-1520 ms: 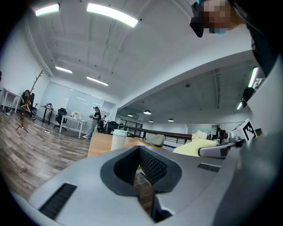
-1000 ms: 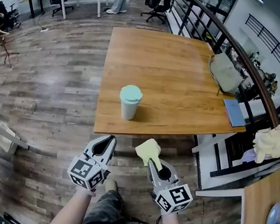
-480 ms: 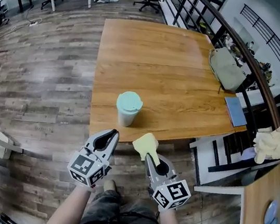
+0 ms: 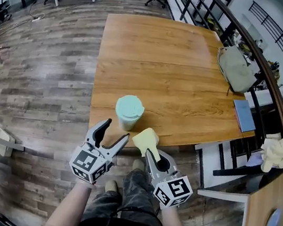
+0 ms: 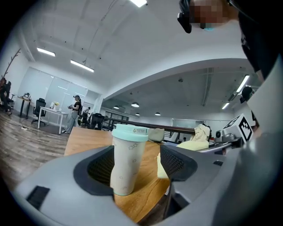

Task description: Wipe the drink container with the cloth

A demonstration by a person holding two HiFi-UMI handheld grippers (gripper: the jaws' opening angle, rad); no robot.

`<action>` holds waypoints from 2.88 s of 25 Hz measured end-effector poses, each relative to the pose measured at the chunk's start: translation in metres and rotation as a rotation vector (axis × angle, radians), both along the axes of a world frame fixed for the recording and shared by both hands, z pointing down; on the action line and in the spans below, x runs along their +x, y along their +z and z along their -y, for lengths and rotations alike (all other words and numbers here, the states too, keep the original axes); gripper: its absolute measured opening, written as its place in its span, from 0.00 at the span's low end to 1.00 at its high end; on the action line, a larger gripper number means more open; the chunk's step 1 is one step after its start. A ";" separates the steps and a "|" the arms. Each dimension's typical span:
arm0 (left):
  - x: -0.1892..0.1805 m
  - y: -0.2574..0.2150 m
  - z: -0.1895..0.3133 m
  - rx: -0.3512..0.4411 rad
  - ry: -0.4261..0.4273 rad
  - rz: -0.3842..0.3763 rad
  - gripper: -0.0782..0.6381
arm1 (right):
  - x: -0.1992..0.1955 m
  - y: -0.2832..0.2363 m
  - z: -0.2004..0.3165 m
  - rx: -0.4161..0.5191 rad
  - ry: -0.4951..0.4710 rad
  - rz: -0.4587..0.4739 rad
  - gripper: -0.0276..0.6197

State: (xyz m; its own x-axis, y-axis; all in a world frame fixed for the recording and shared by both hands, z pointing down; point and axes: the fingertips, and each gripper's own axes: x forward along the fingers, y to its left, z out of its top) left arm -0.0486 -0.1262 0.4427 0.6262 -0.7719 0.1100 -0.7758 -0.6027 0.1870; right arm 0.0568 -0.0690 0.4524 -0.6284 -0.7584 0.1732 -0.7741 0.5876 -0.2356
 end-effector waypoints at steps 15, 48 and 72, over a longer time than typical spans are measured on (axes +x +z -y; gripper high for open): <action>0.016 -0.013 0.058 0.048 -0.047 0.133 0.70 | -0.004 0.004 0.051 -0.021 -0.110 -0.016 0.08; -0.029 -0.021 0.116 -0.083 0.099 -0.261 0.72 | -0.082 -0.019 0.131 0.005 -0.363 -0.041 0.08; -0.055 -0.012 0.122 -0.134 0.119 -0.374 0.72 | -0.096 0.020 0.140 -0.093 -0.316 -0.043 0.08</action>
State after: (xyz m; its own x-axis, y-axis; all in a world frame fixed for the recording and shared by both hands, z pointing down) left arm -0.1035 -0.2482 0.4309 0.7264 -0.6857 -0.0474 -0.5655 -0.6354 0.5258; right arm -0.0395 -0.2093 0.4721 -0.8209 -0.5067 0.2634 -0.5670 0.7780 -0.2706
